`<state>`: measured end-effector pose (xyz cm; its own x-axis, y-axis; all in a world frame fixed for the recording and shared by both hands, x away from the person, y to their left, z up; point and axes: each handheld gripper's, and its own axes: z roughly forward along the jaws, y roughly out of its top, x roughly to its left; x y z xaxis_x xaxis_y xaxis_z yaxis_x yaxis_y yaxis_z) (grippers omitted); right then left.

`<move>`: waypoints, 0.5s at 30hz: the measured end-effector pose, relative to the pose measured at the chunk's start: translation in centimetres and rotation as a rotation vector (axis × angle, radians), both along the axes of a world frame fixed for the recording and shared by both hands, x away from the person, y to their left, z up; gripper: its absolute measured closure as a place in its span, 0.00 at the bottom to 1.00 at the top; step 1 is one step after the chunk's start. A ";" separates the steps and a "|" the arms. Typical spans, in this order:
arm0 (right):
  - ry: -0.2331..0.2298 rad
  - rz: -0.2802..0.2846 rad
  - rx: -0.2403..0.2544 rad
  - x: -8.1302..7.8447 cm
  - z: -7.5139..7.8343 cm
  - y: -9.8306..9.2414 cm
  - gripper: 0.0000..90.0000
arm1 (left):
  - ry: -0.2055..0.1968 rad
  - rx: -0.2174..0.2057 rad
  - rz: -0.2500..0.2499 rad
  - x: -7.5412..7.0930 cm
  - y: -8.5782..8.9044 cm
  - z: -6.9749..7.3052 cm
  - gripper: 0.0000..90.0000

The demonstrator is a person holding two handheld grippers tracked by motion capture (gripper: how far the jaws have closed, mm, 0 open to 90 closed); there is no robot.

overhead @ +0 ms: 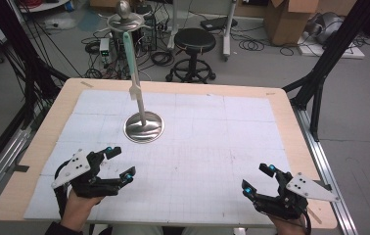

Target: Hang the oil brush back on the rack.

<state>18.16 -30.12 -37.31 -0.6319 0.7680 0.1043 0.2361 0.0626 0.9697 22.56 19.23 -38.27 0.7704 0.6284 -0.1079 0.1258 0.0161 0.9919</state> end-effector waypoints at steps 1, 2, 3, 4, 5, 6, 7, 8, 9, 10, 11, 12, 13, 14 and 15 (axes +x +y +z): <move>0.001 0.000 0.001 0.0 0.0 0.0 0.21 | 0.000 0.002 -0.002 0.0 0.0 0.0 0.21; 0.003 0.002 0.001 -0.1 0.1 0.1 0.21 | 0.000 0.008 -0.001 -0.1 0.1 -0.1 0.21; -0.001 0.003 0.003 -0.1 0.1 0.2 0.21 | 0.003 0.006 -0.001 -0.1 0.1 -0.1 0.21; -0.008 0.007 0.002 -0.1 0.1 0.2 0.21 | 0.005 0.001 -0.002 -0.2 0.1 -0.1 0.21; -0.004 0.010 0.000 -0.1 0.1 0.4 0.21 | 0.004 0.003 -0.003 -0.2 0.1 -0.1 0.21; 0.001 0.011 -0.003 -0.1 0.1 0.5 0.21 | 0.004 -0.002 0.000 -0.3 0.1 -0.1 0.21; 0.000 0.011 -0.007 -0.1 0.1 0.5 0.21 | 0.003 -0.001 -0.002 -0.3 0.1 -0.1 0.21; -0.003 0.014 -0.005 -0.1 0.1 0.5 0.21 | 0.004 0.002 -0.001 -0.2 0.1 -0.1 0.21; -0.002 0.014 -0.005 -0.1 0.1 0.5 0.21 | 0.005 0.001 -0.001 -0.2 0.1 -0.1 0.21; -0.002 0.012 -0.005 0.0 0.1 0.5 0.21 | 0.005 0.002 -0.002 -0.2 0.1 -0.1 0.21; 0.000 0.012 0.001 0.0 0.0 0.5 0.21 | 0.006 0.004 -0.003 -0.2 0.1 -0.1 0.21; -0.003 0.010 0.000 0.0 0.0 0.5 0.21 | 0.006 0.007 -0.002 -0.2 0.1 -0.1 0.21; 0.000 0.011 0.001 0.0 0.0 0.4 0.21 | 0.007 0.006 -0.001 -0.2 0.1 -0.2 0.21; 0.002 0.010 0.001 0.0 0.1 0.4 0.21 | 0.007 0.006 -0.001 -0.2 0.1 -0.2 0.21; 0.000 0.010 0.005 0.0 0.1 0.4 0.21 | 0.009 0.002 0.002 -0.2 0.1 -0.2 0.21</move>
